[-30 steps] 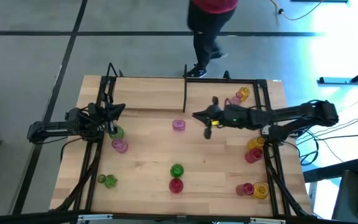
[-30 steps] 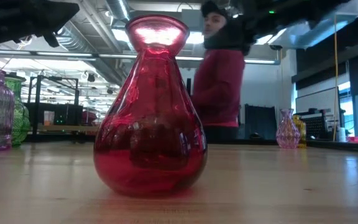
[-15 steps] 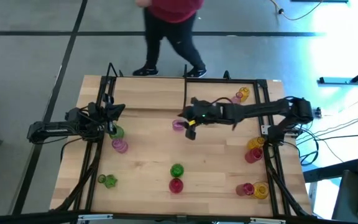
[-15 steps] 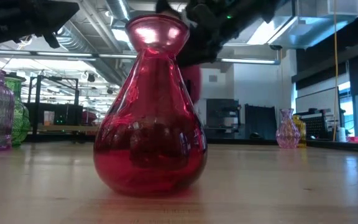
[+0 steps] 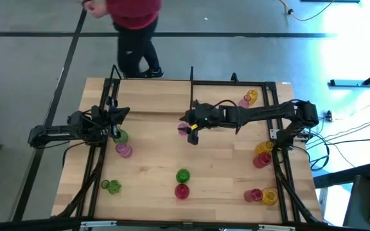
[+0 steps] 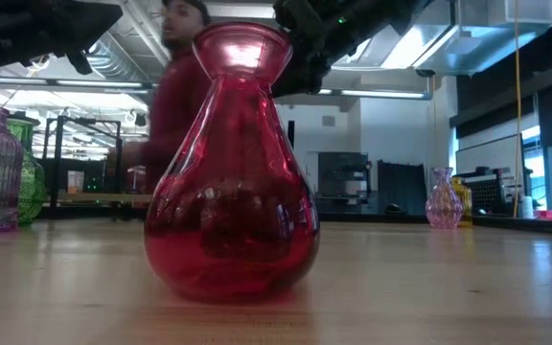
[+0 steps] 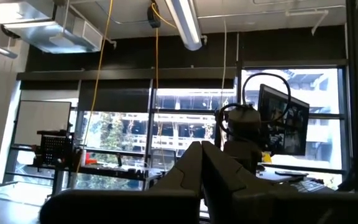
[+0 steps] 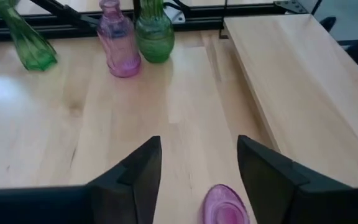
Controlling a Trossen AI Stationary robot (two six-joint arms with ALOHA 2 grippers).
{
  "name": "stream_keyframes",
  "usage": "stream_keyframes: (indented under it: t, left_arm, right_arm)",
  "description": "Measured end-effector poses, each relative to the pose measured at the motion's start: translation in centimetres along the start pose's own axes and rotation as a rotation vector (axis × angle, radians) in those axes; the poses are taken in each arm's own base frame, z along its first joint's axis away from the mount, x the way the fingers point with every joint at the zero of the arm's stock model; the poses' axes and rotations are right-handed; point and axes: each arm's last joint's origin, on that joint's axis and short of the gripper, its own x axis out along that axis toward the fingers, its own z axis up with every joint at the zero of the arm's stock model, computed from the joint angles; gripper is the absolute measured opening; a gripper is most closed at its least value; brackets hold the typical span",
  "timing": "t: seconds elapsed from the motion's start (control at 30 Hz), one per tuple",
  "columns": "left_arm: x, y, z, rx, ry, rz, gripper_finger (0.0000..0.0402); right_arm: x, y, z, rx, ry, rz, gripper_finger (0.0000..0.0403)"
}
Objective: Sort vases onto shelf
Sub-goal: Put the middle violet vase on the shelf
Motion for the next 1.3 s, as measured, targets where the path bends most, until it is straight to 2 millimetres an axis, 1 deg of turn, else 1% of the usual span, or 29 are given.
stream_keyframes:
  t: [0.4,0.47,0.63,0.7,0.77,0.87,0.97,1.17,1.3]
  left_arm:
    - [0.0,0.0,0.0,0.001,0.0,0.0,0.0]
    - [0.0,0.0,0.0,0.001,0.0,0.0,0.0]
    - [0.0,0.0,0.0,0.002,0.001,0.006,0.0]
    - [0.0,0.0,0.0,0.002,0.003,0.006,0.0]
    - [0.0,0.0,0.0,0.003,0.005,0.007,0.0]
    - [0.0,0.0,-0.1,0.004,0.009,0.007,0.0]
    - [0.0,0.0,-0.1,0.005,0.01,0.009,0.0]
    - [0.0,0.0,-0.1,0.004,0.012,0.009,0.0]
    - [0.0,0.0,-0.1,0.004,0.013,0.008,0.0]
  right_arm:
    - [0.0,0.1,-0.1,0.0,0.013,0.025,0.0157]
    - [0.5,0.1,-0.3,0.0,0.03,0.025,0.0154]
    - [2.9,0.2,-0.2,-0.019,0.184,0.022,0.0154]
    - [3.4,-0.1,0.0,-0.03,0.269,0.003,0.0154]
    - [3.8,-0.2,0.4,-0.033,0.314,-0.011,0.0154]
    - [4.1,-0.2,0.3,-0.034,0.39,-0.013,0.0154]
    - [4.7,-0.2,-0.5,-0.036,0.437,-0.012,0.0154]
    - [6.5,-0.5,-2.4,-0.035,0.528,-0.035,0.0154]
    - [6.9,-0.5,-2.8,-0.043,0.541,-0.033,0.0154]
